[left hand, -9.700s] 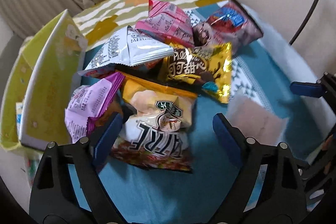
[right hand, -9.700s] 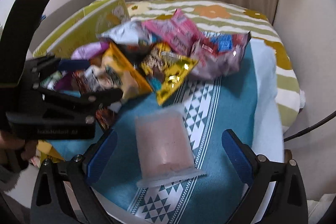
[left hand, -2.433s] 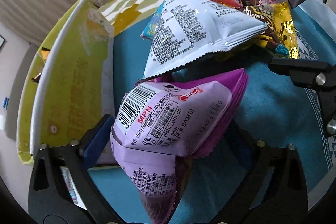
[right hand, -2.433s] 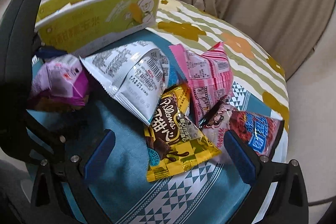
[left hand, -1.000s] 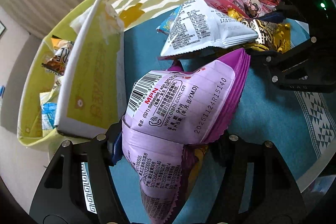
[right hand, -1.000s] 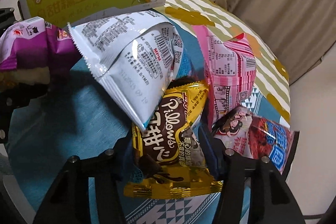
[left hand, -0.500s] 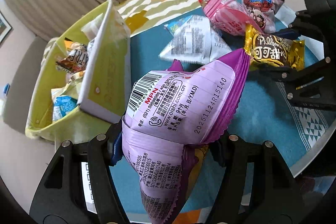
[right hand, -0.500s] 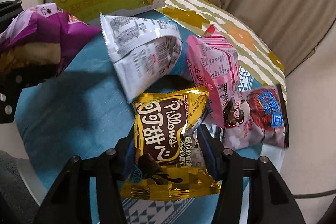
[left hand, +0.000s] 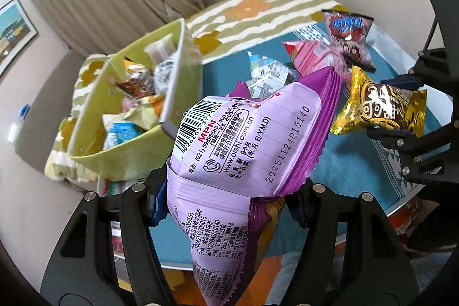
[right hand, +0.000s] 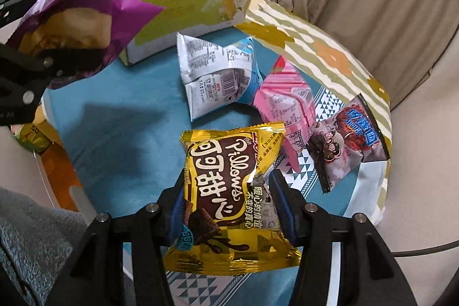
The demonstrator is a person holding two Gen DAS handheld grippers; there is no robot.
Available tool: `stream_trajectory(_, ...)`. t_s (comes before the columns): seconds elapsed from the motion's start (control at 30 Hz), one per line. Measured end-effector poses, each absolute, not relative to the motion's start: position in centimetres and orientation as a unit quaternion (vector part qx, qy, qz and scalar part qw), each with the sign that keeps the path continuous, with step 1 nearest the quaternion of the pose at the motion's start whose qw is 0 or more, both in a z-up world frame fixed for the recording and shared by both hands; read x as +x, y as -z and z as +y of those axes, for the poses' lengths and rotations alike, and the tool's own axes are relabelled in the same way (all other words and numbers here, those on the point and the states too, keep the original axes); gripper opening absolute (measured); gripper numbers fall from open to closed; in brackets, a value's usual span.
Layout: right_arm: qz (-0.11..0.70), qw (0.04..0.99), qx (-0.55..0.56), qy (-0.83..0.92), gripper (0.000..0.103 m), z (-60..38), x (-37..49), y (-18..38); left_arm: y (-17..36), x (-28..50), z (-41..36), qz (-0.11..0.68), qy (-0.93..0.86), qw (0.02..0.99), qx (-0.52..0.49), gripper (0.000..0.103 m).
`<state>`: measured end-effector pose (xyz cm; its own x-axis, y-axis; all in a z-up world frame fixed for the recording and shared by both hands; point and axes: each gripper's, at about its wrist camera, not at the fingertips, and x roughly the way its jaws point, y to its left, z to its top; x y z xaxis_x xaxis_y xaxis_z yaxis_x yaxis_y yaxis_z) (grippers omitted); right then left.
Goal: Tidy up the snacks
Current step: 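Carry both bags over the yellow box and open both tools to drop them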
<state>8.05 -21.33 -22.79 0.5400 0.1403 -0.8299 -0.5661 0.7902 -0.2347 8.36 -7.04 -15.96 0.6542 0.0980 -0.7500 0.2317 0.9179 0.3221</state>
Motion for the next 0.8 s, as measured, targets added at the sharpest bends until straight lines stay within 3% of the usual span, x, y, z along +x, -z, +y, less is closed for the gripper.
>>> stream_trajectory(0.4,0.379,0.872,-0.217,-0.222,0.050,-20.2,7.8,16.7,9.5,8.5,-4.0,0.352,-0.001,0.918,0.184,0.062)
stream_trajectory(0.8,0.331,0.903,-0.132,-0.240,0.050,-11.9,15.9,9.0,6.1,17.4,5.7,0.341,-0.018,0.926,0.161,0.062)
